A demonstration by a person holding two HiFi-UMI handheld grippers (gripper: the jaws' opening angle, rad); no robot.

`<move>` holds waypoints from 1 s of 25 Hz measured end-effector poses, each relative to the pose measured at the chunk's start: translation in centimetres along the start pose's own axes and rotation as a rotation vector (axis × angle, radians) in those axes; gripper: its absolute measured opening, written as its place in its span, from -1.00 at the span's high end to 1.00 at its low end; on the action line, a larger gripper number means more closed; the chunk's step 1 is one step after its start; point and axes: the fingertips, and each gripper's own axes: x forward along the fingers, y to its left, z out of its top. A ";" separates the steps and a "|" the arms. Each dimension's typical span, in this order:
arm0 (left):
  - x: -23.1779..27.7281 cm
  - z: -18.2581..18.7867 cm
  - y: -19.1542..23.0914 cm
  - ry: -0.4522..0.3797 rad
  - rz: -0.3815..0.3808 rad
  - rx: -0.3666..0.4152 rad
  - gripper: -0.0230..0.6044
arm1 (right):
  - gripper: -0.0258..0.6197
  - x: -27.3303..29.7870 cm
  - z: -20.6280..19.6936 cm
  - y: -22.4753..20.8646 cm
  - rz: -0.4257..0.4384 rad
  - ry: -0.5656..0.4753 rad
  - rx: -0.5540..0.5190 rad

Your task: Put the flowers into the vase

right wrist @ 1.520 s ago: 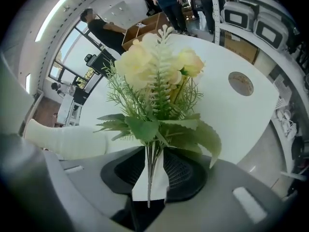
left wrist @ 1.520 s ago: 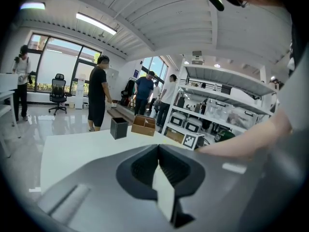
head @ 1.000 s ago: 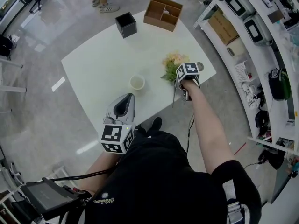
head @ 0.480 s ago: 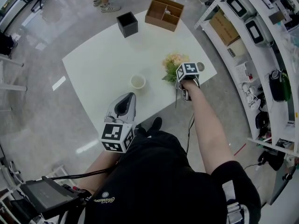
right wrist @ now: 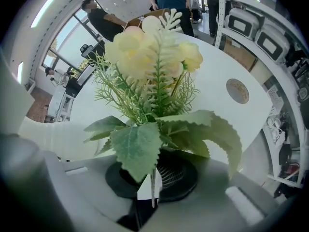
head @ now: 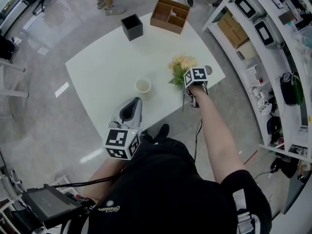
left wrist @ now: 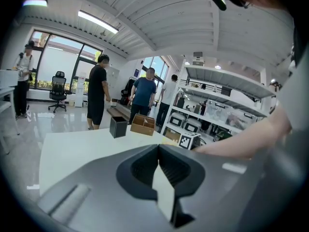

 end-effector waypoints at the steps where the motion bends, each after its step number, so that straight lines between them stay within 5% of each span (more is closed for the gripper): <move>1: 0.0 0.1 -0.1 -0.001 -0.001 0.002 0.91 | 0.81 -0.3 0.2 0.0 0.001 -0.020 -0.001; 9: 0.2 0.5 -0.6 -0.007 -0.016 0.004 0.91 | 0.81 -5.6 3.1 1.3 -0.041 -0.319 -0.093; 14: 0.4 1.0 -1.1 -0.016 -0.025 0.017 0.91 | 0.82 -11.0 4.7 3.6 -0.022 -0.592 -0.133; 17: 0.4 1.5 -1.6 -0.028 -0.027 0.024 0.91 | 0.82 -15.7 5.3 4.6 -0.087 -0.791 -0.230; 21: 0.4 1.7 -2.0 -0.039 -0.026 0.031 0.91 | 0.82 -21.0 4.3 6.0 -0.127 -1.038 -0.312; 25: 0.4 2.2 -1.9 -0.049 -0.017 0.037 0.91 | 0.82 -23.6 1.7 6.7 -0.135 -1.176 -0.334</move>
